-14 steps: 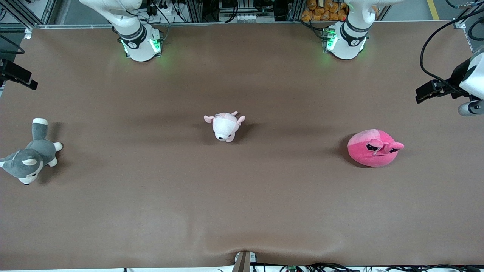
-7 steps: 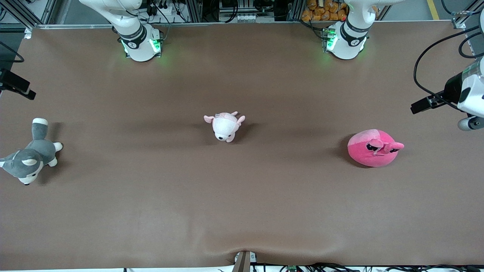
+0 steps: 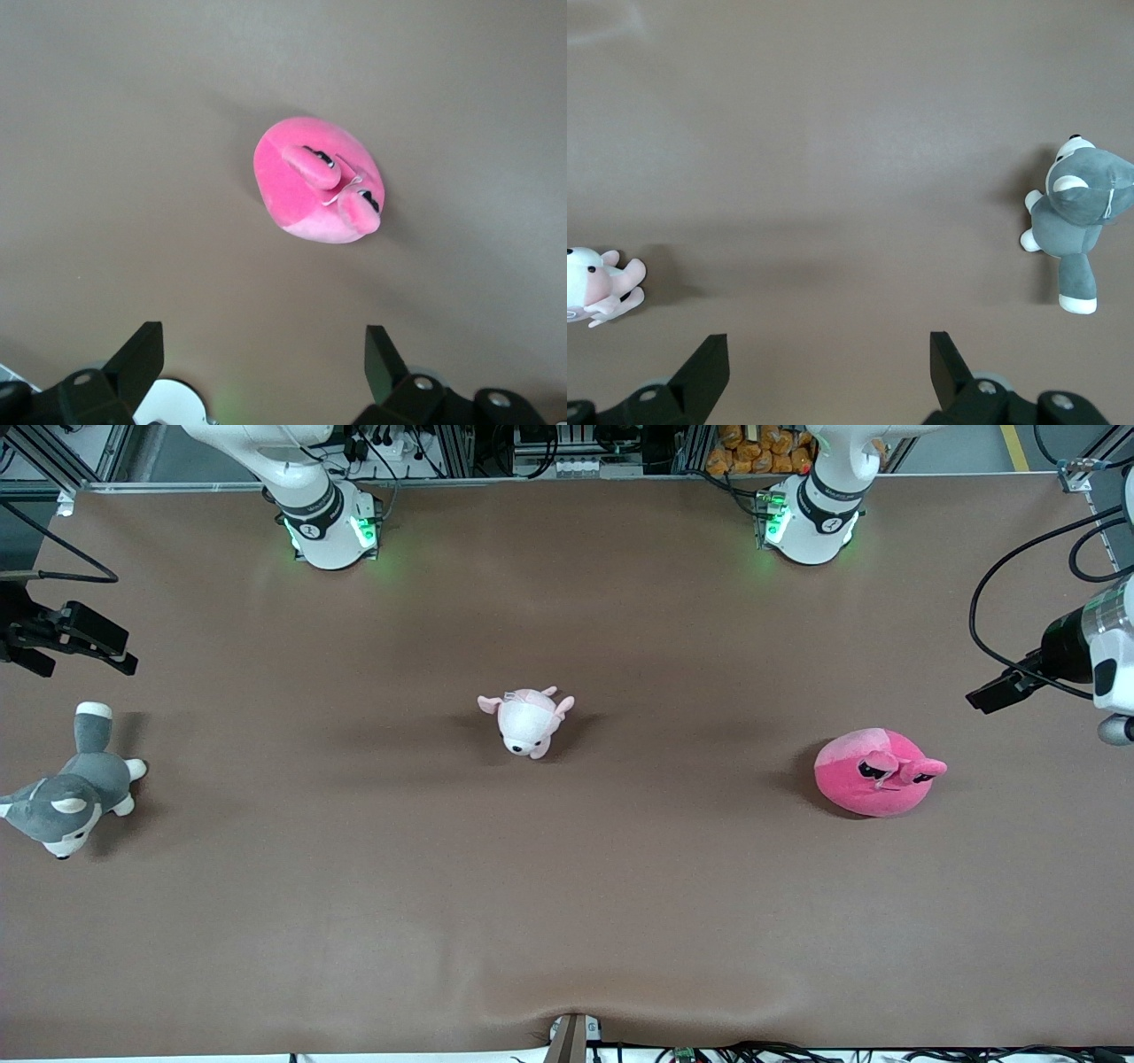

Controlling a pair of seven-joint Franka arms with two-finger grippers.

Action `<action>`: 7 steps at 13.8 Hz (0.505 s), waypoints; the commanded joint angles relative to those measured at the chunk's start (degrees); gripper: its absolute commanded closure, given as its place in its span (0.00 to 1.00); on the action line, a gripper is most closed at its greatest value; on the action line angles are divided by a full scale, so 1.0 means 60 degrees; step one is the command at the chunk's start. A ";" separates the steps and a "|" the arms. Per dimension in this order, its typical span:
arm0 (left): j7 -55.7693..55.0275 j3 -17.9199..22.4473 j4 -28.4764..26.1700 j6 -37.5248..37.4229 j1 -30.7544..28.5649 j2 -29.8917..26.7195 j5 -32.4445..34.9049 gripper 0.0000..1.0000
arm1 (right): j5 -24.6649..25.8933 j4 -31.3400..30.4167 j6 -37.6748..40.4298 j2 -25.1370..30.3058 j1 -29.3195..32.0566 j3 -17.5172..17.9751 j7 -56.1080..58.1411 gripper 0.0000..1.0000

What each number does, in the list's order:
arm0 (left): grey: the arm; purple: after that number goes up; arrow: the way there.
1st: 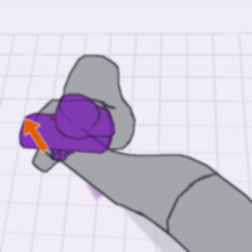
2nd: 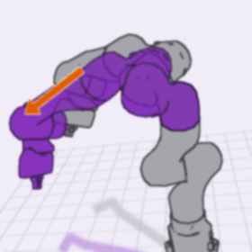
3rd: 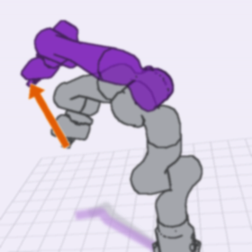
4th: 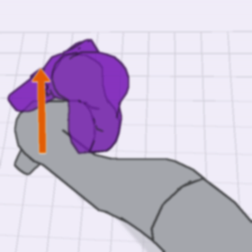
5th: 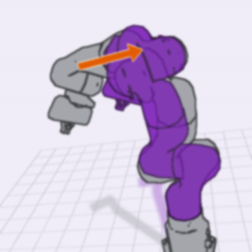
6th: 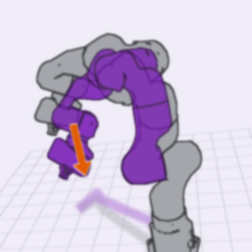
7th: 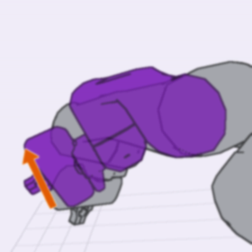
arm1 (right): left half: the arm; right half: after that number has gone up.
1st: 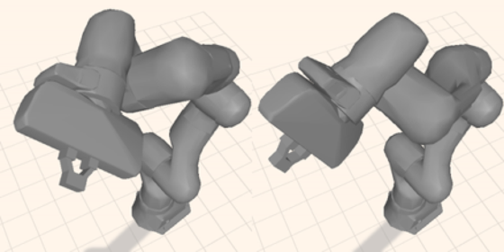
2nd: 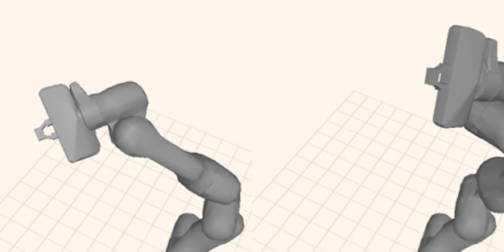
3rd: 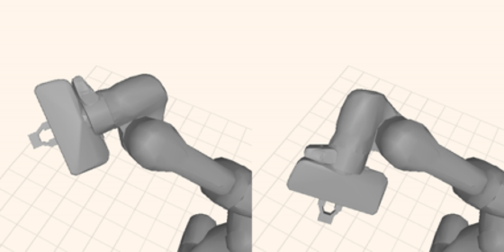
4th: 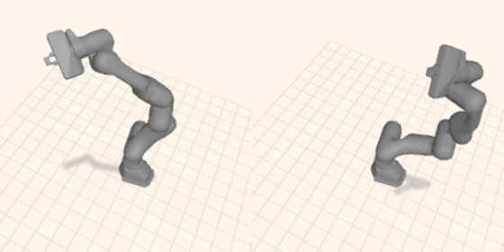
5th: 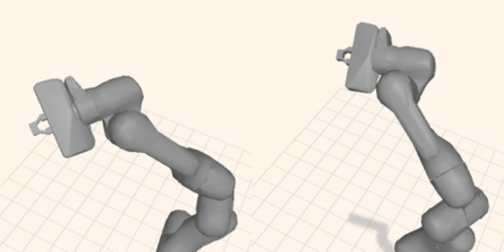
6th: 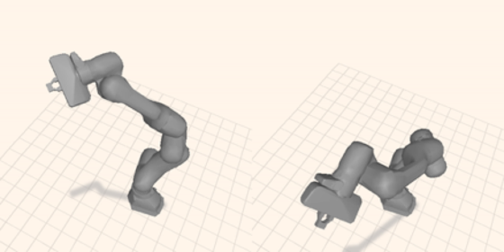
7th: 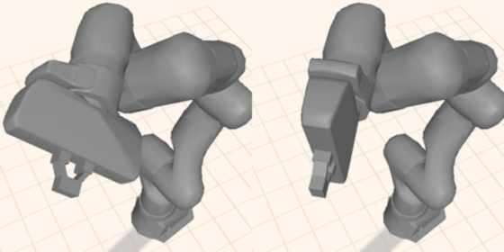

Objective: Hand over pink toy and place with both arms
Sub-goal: 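Move the left gripper down toward the pink plush toy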

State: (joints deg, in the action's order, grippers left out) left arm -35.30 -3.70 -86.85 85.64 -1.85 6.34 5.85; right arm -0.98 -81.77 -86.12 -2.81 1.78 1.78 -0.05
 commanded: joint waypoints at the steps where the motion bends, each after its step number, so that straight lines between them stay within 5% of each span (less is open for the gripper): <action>1: -0.0151 0.0001 0.0310 -0.0108 -0.0131 -0.0091 -0.0155 0.00 | -0.0027 0.0065 -0.0046 -0.0029 0.0099 -0.0003 -0.0006 0.00; 7: -0.0107 0.0031 0.0310 -0.0343 -0.0422 -0.0500 -0.0140 0.00 | -0.0027 0.0065 -0.0105 -0.0073 0.0143 -0.0003 0.0009 0.00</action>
State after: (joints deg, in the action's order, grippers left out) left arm -36.09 -3.34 -85.24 84.68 -2.67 4.90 5.85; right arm -0.97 -81.77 -86.40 -3.09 1.97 1.52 -0.05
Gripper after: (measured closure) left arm 0.000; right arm 0.000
